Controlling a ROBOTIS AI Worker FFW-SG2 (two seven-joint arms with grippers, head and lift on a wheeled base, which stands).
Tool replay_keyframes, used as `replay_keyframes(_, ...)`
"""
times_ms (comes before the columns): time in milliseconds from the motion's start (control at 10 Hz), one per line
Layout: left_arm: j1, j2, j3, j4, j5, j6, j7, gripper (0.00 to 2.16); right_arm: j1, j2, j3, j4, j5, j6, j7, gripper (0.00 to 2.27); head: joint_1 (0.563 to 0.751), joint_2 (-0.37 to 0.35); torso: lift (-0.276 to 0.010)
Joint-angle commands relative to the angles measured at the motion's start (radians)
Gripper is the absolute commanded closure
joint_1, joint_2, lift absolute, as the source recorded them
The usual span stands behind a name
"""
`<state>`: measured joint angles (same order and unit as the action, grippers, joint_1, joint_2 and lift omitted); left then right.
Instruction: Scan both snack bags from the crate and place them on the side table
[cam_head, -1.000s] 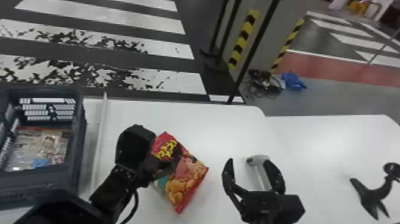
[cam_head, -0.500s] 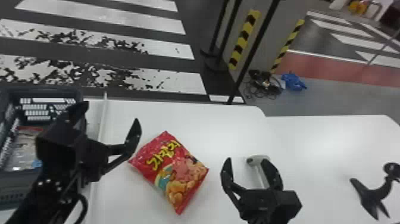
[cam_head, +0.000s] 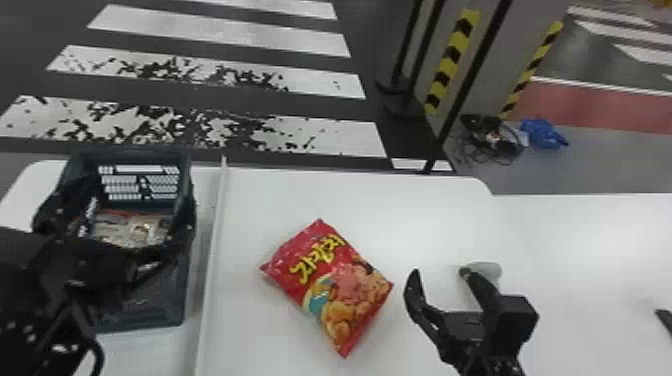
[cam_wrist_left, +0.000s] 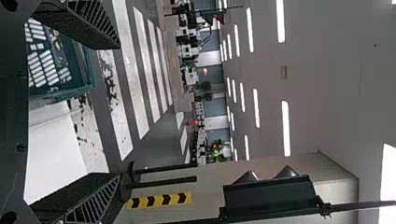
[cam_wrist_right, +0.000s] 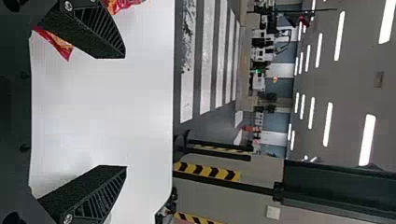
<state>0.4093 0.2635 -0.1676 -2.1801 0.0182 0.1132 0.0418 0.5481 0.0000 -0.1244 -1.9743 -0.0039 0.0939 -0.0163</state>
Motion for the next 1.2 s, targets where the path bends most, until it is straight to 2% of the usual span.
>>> replay_keyframes(0,0.046,0.002,0.063,-0.023,0.026,-0.025,-0.006,0.01,-0.022,0.001,-0.003,-0.015,-0.013,0.108,0.044,0.08,0.695,-0.191,-0.098)
replay_keyframes(300,0.083,0.0,0.152,-0.03,0.082,-0.031,-0.01,0.01,-0.106,0.001,-0.046,-0.035,-0.116,0.31,0.153,0.07,0.695,-0.103,-0.098)
replay_keyframes(400,0.091,0.002,0.16,-0.03,0.1,-0.031,0.0,0.02,-0.152,0.001,-0.103,-0.031,-0.203,0.369,0.233,0.07,0.695,-0.077,-0.098)
replay_keyframes(500,0.102,0.0,0.174,-0.029,0.103,-0.034,0.009,0.02,-0.191,0.001,-0.155,-0.017,-0.269,0.439,0.273,0.07,0.695,-0.06,-0.098)
replay_keyframes(700,0.106,0.002,0.194,-0.015,0.12,-0.034,0.003,0.02,-0.264,0.001,-0.233,0.028,-0.34,0.614,0.335,0.08,0.695,-0.059,-0.098)
replay_keyframes(900,0.115,0.002,0.203,-0.004,0.131,-0.034,-0.003,0.02,-0.35,0.001,-0.319,0.104,-0.415,0.853,0.409,0.08,0.695,-0.054,-0.098)
replay_keyframes(1100,0.121,0.002,0.203,0.002,0.131,-0.034,-0.005,0.02,-0.392,0.001,-0.334,0.16,-0.42,0.906,0.427,0.08,0.695,-0.04,-0.098)
